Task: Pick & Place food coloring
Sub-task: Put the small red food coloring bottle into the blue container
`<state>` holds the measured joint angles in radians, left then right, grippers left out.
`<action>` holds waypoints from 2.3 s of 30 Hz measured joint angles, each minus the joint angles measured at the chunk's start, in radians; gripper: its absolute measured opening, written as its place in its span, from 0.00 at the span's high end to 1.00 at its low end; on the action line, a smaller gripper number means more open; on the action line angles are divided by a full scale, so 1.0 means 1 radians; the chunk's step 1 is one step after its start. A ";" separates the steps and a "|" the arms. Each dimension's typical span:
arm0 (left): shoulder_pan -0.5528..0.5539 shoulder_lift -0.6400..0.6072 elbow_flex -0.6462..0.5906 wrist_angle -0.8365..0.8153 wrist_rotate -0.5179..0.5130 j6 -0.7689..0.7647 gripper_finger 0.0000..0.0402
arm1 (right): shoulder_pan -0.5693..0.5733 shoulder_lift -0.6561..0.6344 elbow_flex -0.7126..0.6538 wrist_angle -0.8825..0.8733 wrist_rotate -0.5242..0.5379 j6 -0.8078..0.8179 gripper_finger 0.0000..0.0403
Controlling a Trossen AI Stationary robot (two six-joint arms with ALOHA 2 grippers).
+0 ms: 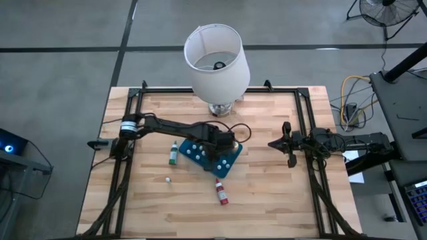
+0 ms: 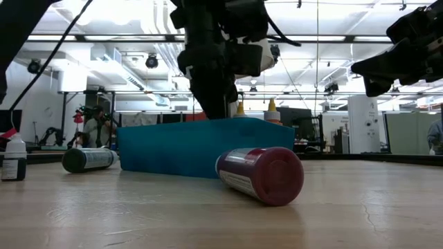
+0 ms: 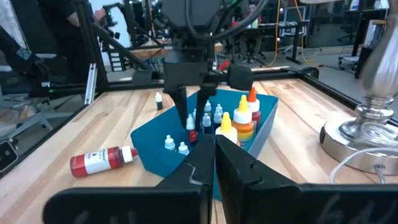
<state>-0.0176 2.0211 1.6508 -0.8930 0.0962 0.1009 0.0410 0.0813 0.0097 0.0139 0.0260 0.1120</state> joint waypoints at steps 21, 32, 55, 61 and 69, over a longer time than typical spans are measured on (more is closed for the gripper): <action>-0.001 0.005 -0.053 0.019 0.011 0.000 0.88 | 0.000 0.000 0.000 -0.001 0.000 0.000 0.98; -0.010 0.053 -0.033 0.039 0.000 0.002 0.88 | 0.000 0.000 0.000 -0.001 0.001 0.000 0.98; -0.010 0.056 -0.033 0.048 -0.009 0.026 0.88 | 0.000 0.000 0.000 -0.001 0.001 0.000 0.98; -0.008 0.039 -0.029 0.038 -0.026 0.037 0.88 | 0.000 0.000 0.000 -0.001 0.000 0.000 0.98; -0.008 0.023 -0.028 0.004 -0.031 0.031 0.88 | 0.000 0.000 0.000 -0.001 0.000 0.000 0.98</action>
<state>-0.0254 2.0442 1.6225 -0.8893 0.0652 0.1315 0.0409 0.0811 0.0097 0.0130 0.0261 0.1118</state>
